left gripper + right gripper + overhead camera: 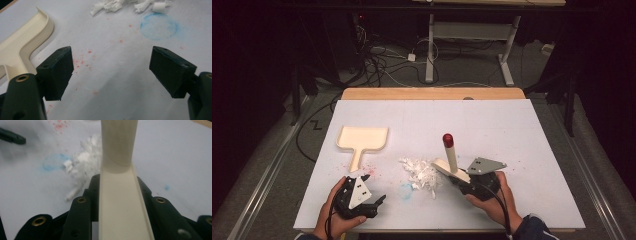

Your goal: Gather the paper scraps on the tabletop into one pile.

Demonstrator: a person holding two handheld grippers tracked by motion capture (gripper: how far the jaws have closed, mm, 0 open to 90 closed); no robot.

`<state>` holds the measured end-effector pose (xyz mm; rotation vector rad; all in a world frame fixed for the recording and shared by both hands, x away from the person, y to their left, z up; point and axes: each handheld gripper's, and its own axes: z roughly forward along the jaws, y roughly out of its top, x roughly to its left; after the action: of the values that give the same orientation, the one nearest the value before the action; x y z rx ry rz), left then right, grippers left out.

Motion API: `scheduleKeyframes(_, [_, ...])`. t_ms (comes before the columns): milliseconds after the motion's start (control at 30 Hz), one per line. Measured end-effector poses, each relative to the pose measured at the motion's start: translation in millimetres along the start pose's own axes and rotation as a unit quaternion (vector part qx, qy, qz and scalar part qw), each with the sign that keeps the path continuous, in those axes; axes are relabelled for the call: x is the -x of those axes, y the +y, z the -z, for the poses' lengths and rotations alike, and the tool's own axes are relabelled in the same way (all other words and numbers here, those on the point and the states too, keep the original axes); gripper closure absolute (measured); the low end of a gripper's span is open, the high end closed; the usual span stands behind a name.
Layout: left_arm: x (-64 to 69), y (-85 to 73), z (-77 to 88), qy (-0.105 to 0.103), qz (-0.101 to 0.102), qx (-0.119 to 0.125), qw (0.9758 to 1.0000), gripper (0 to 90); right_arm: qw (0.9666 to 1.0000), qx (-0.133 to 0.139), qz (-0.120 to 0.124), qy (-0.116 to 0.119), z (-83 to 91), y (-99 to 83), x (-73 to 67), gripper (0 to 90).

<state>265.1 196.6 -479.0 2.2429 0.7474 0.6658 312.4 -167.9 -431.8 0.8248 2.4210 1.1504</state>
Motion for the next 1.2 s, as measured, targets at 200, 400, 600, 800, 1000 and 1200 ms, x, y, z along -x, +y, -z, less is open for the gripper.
scheduleKeyframes(200, [-0.6, -0.7, -0.1, 0.000, 0.002, 0.000, 1.0000, 18.8, 0.9994, 0.034, 0.003, 0.005, -11.0, 19.3, -7.7, 67.8])
scheduleKeyframes(400, [-0.4, -1.1, 1.7, 0.003, 0.002, 0.003, 1.0000, 18.8, 0.9979, 0.062, 0.009, 0.018, 8.2, 18.1, 2.6, 67.7])
scheduleKeyframes(600, [0.0, -1.2, 2.0, 0.004, 0.004, 0.002, 1.0000, 18.8, 0.9961, 0.065, 0.031, 0.050, 39.6, 4.1, 8.5, 67.6])
scheduleKeyframes(800, [-0.3, -0.8, 3.0, 0.006, 0.008, 0.005, 0.9999, 18.8, 0.9920, 0.029, 0.065, 0.104, 53.8, -13.6, -4.8, 67.7])
scheduleKeyframes(1000, [0.2, 0.0, 2.5, 0.005, 0.003, 0.004, 1.0000, 18.8, 0.9898, -0.007, 0.069, 0.124, 36.6, -19.5, -16.8, 67.8])
scheduleKeyframes(1200, [0.0, 0.7, 0.6, 0.001, 0.004, 0.007, 1.0000, 18.8, 0.9910, 0.003, 0.079, 0.108, 10.2, -3.5, -18.3, 67.9])
